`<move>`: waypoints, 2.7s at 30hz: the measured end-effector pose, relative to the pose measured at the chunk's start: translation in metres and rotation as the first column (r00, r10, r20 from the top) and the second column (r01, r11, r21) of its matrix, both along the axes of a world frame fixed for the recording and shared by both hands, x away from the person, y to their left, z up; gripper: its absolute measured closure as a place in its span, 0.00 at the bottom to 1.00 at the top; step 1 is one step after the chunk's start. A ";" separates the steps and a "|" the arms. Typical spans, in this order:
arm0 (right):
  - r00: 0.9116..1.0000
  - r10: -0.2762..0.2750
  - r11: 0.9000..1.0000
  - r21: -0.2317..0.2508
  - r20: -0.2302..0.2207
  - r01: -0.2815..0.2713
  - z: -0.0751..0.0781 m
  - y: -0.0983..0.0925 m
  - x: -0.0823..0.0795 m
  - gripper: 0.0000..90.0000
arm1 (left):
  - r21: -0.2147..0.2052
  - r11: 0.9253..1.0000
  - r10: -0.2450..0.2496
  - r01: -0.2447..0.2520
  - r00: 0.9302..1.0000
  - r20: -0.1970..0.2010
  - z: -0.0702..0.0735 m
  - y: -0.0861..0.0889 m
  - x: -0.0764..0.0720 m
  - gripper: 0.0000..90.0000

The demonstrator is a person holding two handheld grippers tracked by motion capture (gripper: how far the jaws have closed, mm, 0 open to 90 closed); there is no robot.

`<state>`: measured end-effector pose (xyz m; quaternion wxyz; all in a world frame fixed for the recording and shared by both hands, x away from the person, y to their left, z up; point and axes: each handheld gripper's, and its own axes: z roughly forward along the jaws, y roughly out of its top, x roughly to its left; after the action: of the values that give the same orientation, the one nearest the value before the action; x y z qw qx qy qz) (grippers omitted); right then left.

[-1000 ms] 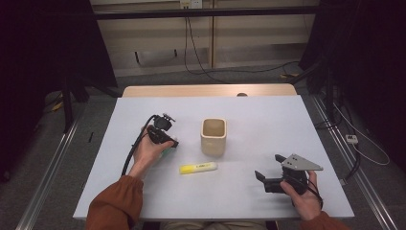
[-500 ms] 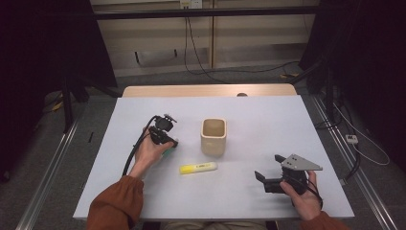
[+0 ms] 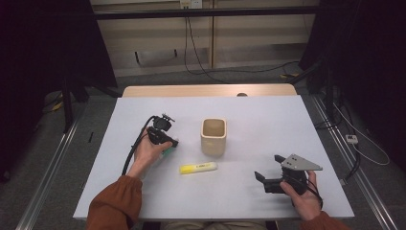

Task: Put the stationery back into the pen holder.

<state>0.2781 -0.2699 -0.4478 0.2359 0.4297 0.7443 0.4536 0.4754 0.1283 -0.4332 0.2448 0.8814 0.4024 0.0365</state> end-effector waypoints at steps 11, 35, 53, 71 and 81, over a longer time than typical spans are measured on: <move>1.000 0.000 1.000 0.002 0.003 0.000 0.000 0.000 -0.001 0.05 | -0.064 0.997 -0.028 0.031 0.999 0.047 0.011 -0.003 -0.006 0.73; 1.000 0.001 1.000 0.003 0.005 -0.001 0.000 0.000 -0.001 0.05 | -0.263 0.964 0.036 0.048 0.952 0.305 0.047 0.007 -0.026 0.73; 1.000 0.003 1.000 0.007 0.004 -0.003 0.001 0.000 -0.001 0.05 | -0.375 0.921 0.053 0.105 0.920 0.387 0.064 0.008 -0.035 0.73; 1.000 -0.001 1.000 0.011 0.009 0.001 0.001 0.000 -0.001 0.05 | -0.435 0.883 0.060 0.175 0.878 0.474 0.088 -0.003 -0.048 0.73; 1.000 -0.001 1.000 0.011 0.007 0.001 0.001 0.000 0.000 0.05 | -0.460 0.860 0.037 0.221 0.872 0.488 0.099 -0.022 -0.049 0.73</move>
<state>0.2779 -0.2703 -0.4469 0.2364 0.4297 0.7408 0.4590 0.4266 0.1064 -0.3340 0.5589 0.7686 0.2803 0.1357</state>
